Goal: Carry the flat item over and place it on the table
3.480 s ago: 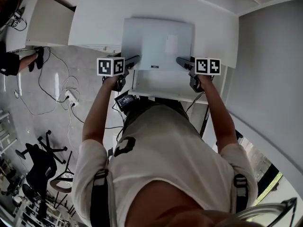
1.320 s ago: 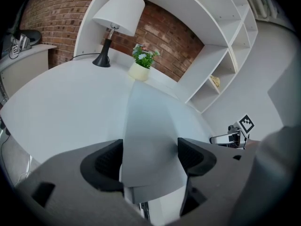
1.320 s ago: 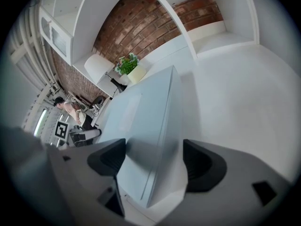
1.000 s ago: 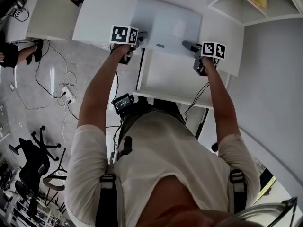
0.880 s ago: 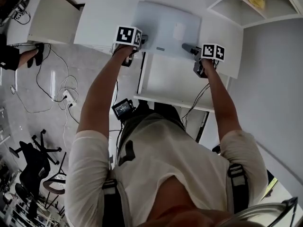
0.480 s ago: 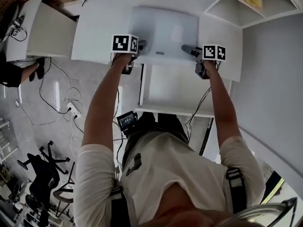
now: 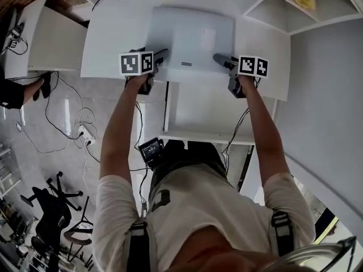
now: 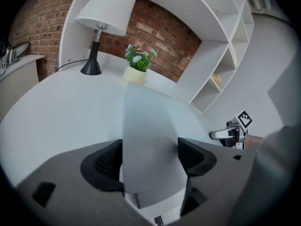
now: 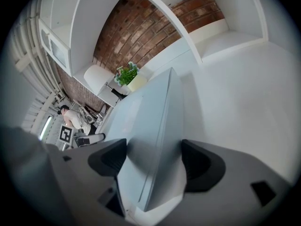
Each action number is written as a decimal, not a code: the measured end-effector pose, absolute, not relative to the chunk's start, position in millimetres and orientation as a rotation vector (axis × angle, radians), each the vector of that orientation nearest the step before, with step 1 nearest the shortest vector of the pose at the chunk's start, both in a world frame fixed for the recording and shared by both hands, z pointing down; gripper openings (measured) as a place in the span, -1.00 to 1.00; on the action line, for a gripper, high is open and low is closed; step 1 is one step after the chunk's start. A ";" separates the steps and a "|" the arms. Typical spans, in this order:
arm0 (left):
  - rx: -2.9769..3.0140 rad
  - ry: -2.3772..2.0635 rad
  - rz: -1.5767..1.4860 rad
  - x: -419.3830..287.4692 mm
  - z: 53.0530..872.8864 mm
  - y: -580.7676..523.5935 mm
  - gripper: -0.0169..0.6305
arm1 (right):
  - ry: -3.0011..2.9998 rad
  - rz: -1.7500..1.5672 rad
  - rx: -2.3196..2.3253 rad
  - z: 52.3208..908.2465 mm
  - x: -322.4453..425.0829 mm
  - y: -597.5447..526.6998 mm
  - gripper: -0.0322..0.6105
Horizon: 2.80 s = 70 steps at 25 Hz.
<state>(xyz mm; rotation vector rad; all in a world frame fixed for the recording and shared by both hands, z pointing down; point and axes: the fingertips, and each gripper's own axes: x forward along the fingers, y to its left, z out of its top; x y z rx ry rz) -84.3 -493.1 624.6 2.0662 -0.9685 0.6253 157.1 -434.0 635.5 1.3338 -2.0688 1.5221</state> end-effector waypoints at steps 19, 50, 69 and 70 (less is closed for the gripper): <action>1.974 -1.008 0.496 -96.4 630.9 -504.2 0.18 | -2.130 1.500 1.344 638.7 149.3 -448.5 0.25; 2.313 -1.017 0.231 -125.6 504.8 -388.2 -0.02 | -2.737 1.448 0.998 483.2 107.3 -400.0 0.38; 2.424 -0.991 -0.027 -157.7 418.1 -314.2 -0.88 | -3.031 1.190 0.382 372.0 -68.1 -309.3 -0.87; 2.434 -0.978 -0.014 -157.3 417.1 -310.0 -0.88 | -3.038 1.180 0.378 369.0 -72.2 -307.0 -0.87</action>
